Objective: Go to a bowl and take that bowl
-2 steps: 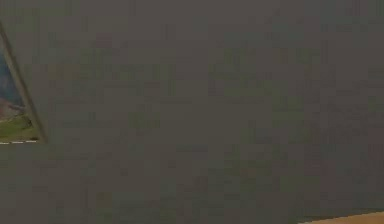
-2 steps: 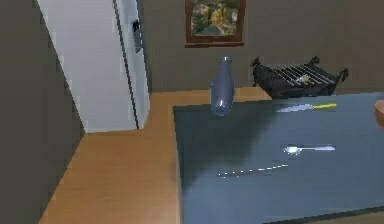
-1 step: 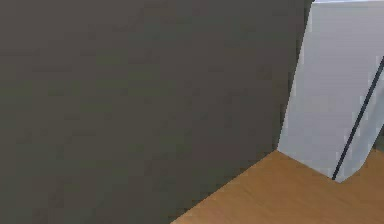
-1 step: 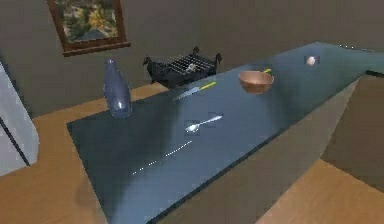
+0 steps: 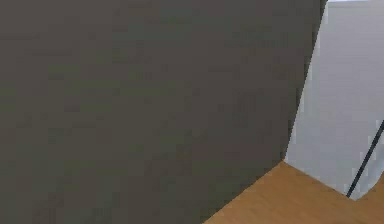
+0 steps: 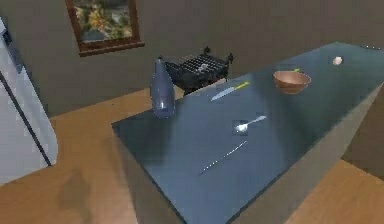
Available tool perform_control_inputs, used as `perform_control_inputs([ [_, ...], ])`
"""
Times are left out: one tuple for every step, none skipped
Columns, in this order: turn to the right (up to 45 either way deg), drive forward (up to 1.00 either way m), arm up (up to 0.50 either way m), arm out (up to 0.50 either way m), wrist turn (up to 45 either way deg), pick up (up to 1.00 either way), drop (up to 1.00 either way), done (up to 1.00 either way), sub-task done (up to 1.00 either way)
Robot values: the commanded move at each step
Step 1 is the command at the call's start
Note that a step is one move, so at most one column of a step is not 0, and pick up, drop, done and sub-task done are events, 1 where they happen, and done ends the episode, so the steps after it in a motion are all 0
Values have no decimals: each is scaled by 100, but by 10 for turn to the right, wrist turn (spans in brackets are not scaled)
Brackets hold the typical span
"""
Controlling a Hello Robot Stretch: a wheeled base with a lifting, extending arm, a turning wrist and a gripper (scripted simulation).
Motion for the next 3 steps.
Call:
perform_control_inputs([
  [-450, 0, 0, 0, 0, 0, 0, 0, 0],
  [-360, 0, 0, 0, 0, 0, 0, 0, 0],
  [0, 10, 0, 0, 0, 0, 0, 0, 0],
])
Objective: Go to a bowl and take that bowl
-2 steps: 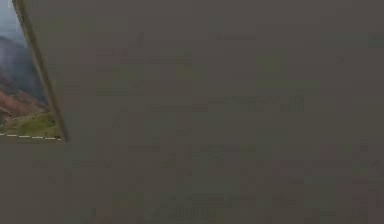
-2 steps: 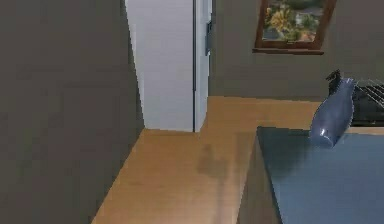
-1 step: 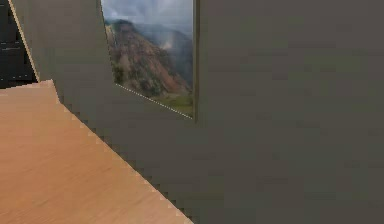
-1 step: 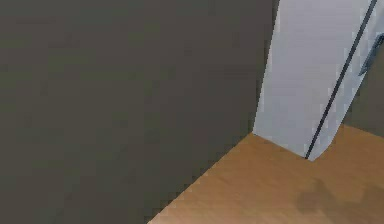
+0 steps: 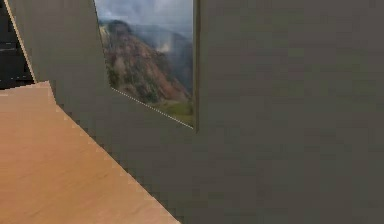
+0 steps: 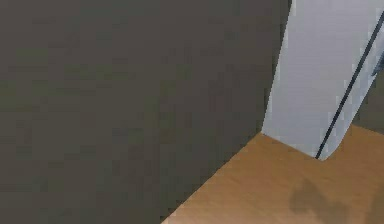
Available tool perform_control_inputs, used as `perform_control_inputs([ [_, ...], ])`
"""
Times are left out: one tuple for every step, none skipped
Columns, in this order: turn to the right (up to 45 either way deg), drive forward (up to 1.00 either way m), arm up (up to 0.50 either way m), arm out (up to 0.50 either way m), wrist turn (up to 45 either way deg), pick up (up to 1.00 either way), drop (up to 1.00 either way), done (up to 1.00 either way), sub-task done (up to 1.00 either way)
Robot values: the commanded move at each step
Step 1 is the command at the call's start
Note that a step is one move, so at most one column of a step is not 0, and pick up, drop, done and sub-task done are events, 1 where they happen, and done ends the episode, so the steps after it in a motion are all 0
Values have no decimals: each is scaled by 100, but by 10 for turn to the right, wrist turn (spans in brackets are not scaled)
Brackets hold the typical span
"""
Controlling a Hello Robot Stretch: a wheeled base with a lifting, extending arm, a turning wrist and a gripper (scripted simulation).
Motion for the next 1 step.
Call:
perform_control_inputs([
  [450, 0, 0, 0, 0, 0, 0, 0, 0],
])
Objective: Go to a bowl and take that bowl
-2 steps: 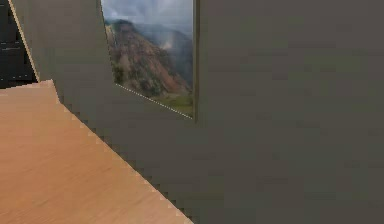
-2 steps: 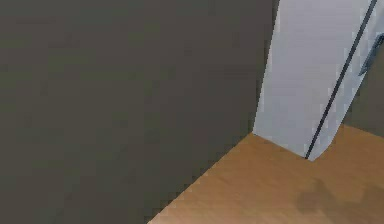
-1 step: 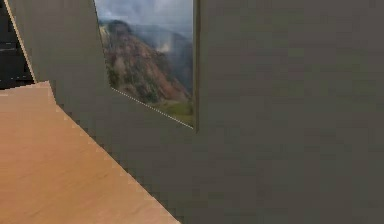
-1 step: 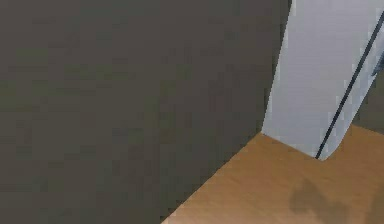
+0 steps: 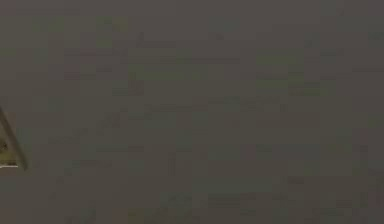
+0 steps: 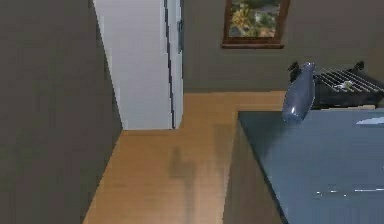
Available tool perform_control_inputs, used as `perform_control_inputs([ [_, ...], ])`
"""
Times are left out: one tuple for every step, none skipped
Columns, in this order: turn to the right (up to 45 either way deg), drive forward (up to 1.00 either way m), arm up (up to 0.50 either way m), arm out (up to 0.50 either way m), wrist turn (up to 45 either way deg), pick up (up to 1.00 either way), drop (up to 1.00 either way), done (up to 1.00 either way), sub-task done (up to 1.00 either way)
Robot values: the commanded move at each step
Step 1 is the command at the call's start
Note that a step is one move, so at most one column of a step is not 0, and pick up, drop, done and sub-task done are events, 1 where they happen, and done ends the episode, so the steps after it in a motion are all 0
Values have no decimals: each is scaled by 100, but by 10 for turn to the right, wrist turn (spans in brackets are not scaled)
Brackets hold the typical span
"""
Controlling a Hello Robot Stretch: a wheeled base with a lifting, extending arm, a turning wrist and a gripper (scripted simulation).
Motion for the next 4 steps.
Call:
perform_control_inputs([
  [390, 0, 0, 0, 0, 0, 0, 0, 0],
  [0, 30, 0, 0, 0, 0, 0, 0, 0],
  [450, 0, 0, 0, 0, 0, 0, 0, 0],
  [30, 0, 0, 0, 0, 0, 0, 0, 0],
])
